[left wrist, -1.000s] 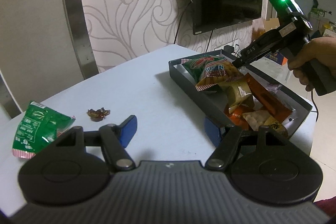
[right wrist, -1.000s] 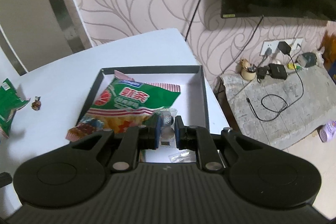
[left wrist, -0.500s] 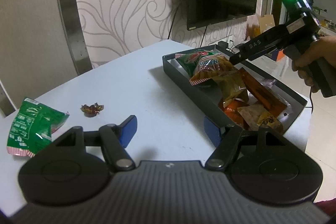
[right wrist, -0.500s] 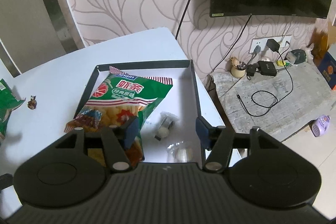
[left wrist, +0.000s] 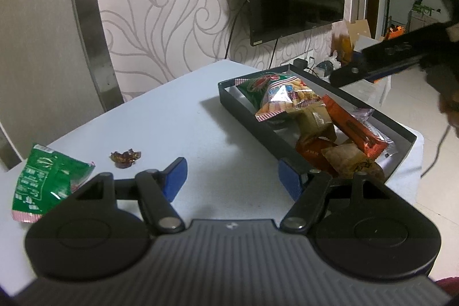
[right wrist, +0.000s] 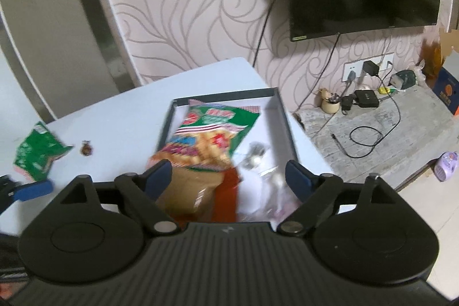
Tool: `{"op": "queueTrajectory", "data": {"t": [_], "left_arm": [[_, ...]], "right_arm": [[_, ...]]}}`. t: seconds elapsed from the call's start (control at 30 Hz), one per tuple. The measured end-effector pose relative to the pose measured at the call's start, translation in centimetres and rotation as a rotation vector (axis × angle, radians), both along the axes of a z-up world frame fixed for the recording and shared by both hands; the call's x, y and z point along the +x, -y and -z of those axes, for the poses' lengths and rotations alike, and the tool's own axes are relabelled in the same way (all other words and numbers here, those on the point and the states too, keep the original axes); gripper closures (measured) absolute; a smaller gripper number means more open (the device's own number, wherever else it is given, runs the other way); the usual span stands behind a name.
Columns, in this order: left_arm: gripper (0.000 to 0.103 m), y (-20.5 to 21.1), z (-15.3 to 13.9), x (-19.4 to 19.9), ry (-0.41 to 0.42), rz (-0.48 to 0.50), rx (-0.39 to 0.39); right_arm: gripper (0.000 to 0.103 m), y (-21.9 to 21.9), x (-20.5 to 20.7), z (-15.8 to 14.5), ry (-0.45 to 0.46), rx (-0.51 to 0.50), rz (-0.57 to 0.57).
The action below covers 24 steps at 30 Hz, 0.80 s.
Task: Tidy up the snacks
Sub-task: 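Move left gripper to the green chip bag while right moves toward the brown wrapped candy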
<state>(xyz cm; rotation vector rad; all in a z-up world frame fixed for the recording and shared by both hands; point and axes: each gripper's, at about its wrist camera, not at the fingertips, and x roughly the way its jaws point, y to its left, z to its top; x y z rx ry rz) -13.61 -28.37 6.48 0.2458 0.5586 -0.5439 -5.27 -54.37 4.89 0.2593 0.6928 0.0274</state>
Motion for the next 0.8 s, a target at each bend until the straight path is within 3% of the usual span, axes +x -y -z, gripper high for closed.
{"op": "queueTrajectory", "data": {"t": [0.1, 0.33, 0.57, 0.8], "left_arm": [[0.02, -0.4, 0.1, 0.0, 0.032, -0.028, 0.017], [0.02, -3.2, 0.4, 1.0, 0.098, -0.128, 0.075], [0.02, -8.2, 0.9, 3.5, 0.198, -0.258, 0.182], [0.02, -12.0, 1.0, 7.5, 0.165, -0.279, 0.206]], "right_arm": [[0.011, -1.3, -1.7, -0.5, 0.014, 0.034, -0.026], [0.009, -5.5, -4.3, -0.4, -0.002, 0.068, -0.128], [0.009, -8.9, -5.4, 0.9, -0.059, 0.096, -0.209], [0.009, -9.2, -5.8, 1.2, -0.079, 0.093, -0.207]]}}
